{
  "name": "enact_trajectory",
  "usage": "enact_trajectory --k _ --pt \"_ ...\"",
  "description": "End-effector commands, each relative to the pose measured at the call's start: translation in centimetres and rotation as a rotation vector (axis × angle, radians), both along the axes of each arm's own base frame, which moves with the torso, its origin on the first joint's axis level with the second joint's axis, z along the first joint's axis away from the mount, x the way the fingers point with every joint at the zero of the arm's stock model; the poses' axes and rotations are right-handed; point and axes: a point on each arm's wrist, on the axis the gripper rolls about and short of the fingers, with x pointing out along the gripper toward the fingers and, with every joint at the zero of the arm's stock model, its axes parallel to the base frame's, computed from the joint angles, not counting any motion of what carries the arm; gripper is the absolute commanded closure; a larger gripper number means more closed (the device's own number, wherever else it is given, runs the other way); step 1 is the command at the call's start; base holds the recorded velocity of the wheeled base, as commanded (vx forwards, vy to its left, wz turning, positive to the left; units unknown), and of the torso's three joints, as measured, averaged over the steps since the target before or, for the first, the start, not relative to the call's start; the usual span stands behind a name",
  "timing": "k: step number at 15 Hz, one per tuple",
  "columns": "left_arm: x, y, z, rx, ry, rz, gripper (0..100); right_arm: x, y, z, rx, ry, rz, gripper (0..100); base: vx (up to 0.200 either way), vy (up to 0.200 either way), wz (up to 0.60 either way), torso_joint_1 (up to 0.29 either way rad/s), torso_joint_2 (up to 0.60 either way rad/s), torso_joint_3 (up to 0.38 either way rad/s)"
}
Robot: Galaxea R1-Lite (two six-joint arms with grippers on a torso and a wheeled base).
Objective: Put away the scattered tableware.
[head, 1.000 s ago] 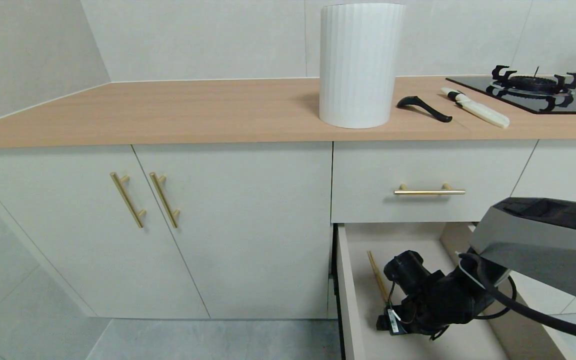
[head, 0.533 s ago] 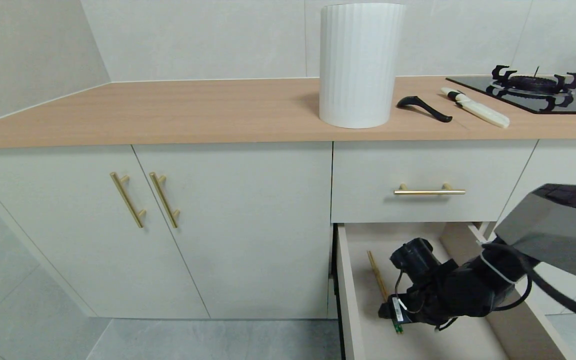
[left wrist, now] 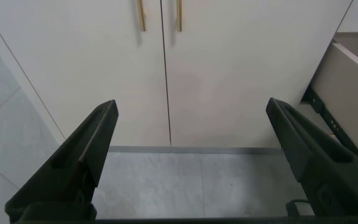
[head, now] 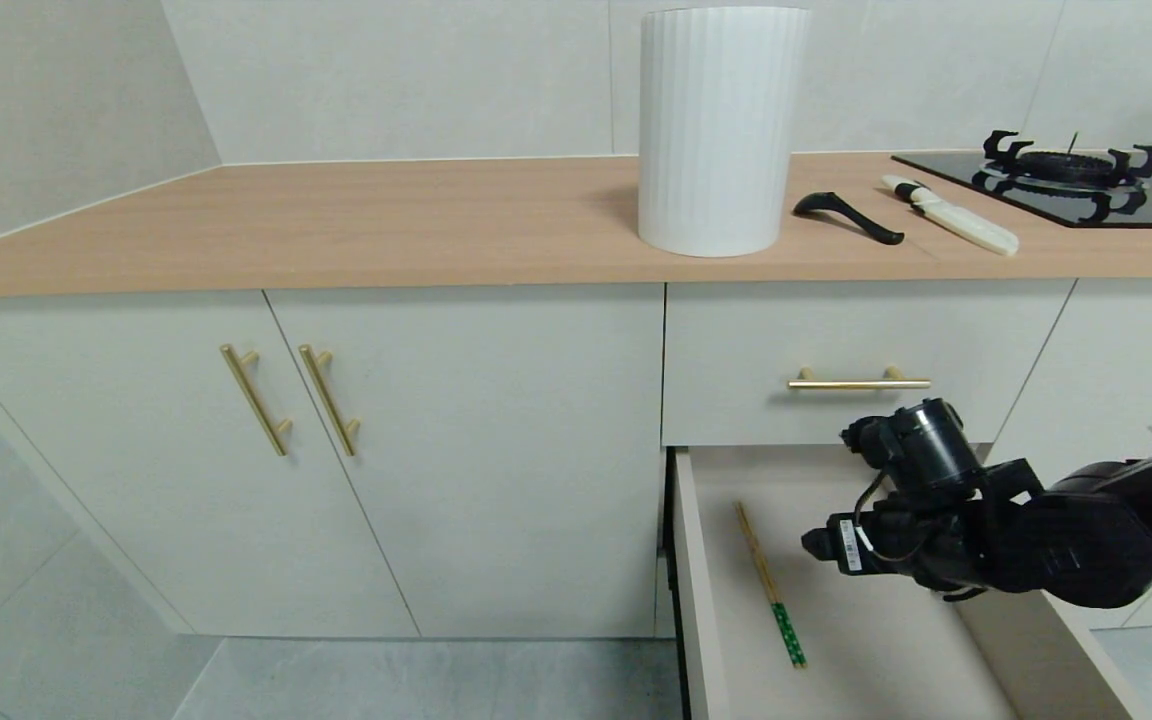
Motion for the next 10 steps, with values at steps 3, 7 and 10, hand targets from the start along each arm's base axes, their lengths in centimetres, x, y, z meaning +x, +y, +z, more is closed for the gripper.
enact_trajectory --k 3,7,10 --pt "0.0 0.0 0.0 0.0 0.0 0.001 0 -1.5 -1.03 3.22 0.028 -0.094 0.005 0 0.0 0.0 0.0 0.0 0.0 0.0" --pt "0.0 0.0 0.0 0.0 0.0 0.001 0 -1.52 -1.05 3.39 0.029 -0.102 0.008 0 0.0 0.0 0.0 0.0 0.0 0.0" --pt "0.0 0.0 0.0 0.0 0.0 0.001 0 -1.47 -1.03 3.52 0.033 -0.114 0.007 0 0.0 0.0 0.0 0.0 0.0 0.0"
